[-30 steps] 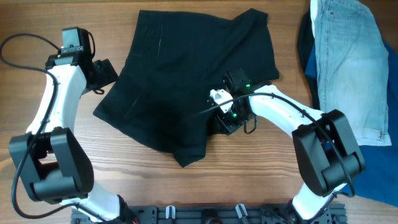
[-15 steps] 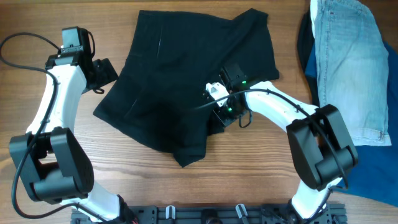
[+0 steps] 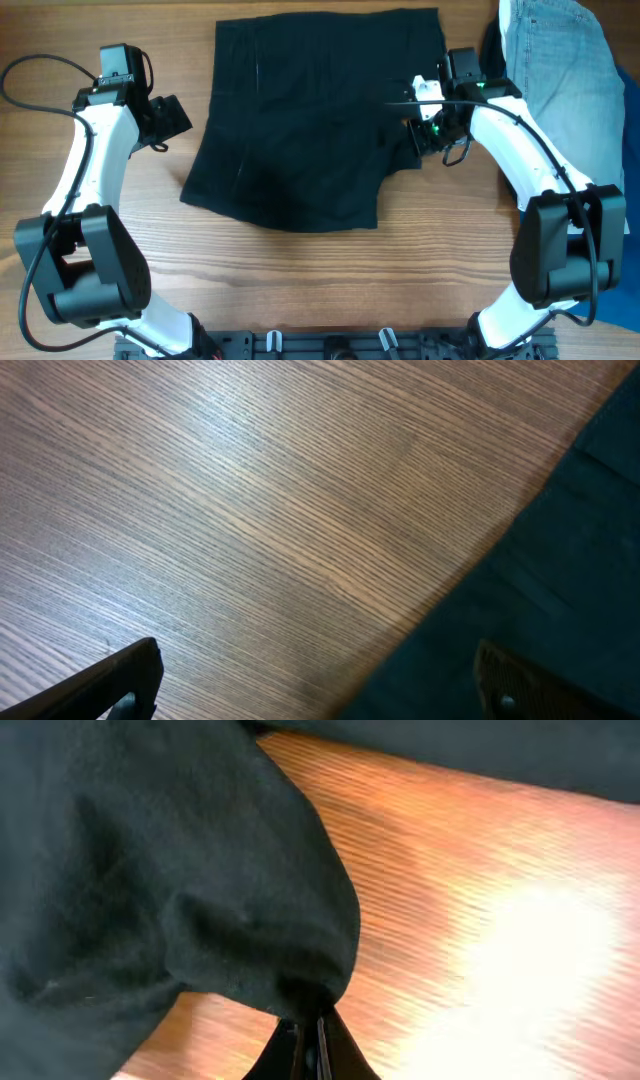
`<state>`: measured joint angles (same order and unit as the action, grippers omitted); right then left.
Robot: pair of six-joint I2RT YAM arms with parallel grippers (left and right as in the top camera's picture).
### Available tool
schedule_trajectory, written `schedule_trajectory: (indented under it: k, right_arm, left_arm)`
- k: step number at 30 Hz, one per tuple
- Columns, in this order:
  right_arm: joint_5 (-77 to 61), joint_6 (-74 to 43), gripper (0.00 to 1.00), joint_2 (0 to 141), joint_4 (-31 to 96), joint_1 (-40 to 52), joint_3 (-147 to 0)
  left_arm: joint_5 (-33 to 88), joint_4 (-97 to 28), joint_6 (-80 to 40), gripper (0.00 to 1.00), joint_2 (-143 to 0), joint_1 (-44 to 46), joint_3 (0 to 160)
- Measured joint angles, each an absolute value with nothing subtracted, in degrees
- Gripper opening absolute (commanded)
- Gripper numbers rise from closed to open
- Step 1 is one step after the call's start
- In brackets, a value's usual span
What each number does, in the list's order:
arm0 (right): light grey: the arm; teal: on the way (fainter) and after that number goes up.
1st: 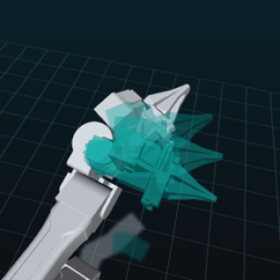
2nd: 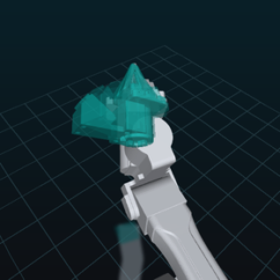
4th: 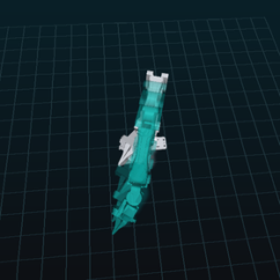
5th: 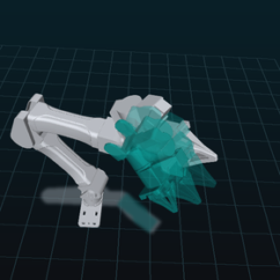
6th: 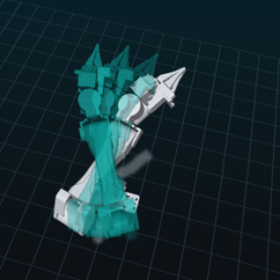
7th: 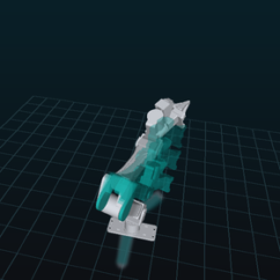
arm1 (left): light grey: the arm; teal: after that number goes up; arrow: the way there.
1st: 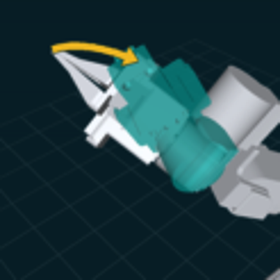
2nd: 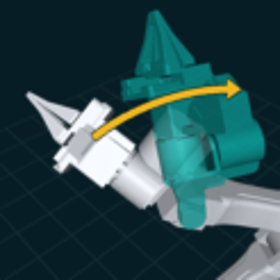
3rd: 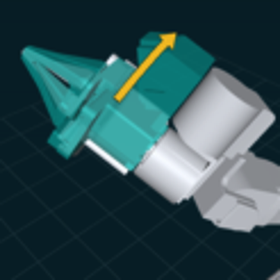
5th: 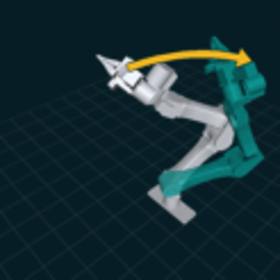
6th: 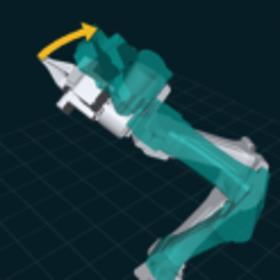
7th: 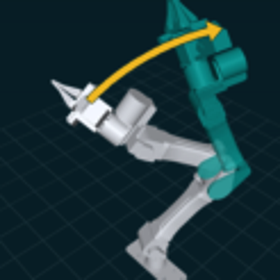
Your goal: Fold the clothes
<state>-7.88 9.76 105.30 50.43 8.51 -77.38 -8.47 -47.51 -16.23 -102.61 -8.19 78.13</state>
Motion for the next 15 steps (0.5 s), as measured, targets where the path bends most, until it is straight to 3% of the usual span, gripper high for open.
schedule_trajectory:
  k: [7, 10, 11, 12, 13, 15]
  right_arm:
    - [-4.03, 12.73, 0.04, 105.3, 55.09, 8.51, -84.82]
    - [-13.67, 12.97, 0.07, 105.19, 50.92, 9.15, -93.19]
    - [-15.73, 12.97, 0.22, 105.16, 49.47, 10.02, -93.27]
    - [-17.3, 12.99, 0.57, 105.16, 48.86, 11.46, -93.27]
    - [-18.22, 12.64, 0.77, 105.16, 48.29, 13.47, -93.27]
    - [-19.51, 11.79, 0.92, 105.16, 47.77, 16.27, -93.27]
  left_arm:
    - [-8.4, -48.49, -16.23, 1.0, -102.61, -8.19, 78.13]
    - [-8.23, -51.46, -16.23, 1.0, -102.61, -8.19, 78.13]
    - [-8.03, -51.79, -16.23, 1.0, -102.61, -8.19, 78.13]
    - [-7.84, -52.05, -16.23, 1.0, -102.61, -8.19, 78.13]
    - [-7.62, -52.05, -16.23, 1.0, -102.61, -8.19, 78.13]
    - [-7.46, -51.96, -16.23, 1.0, -102.61, -8.19, 78.13]
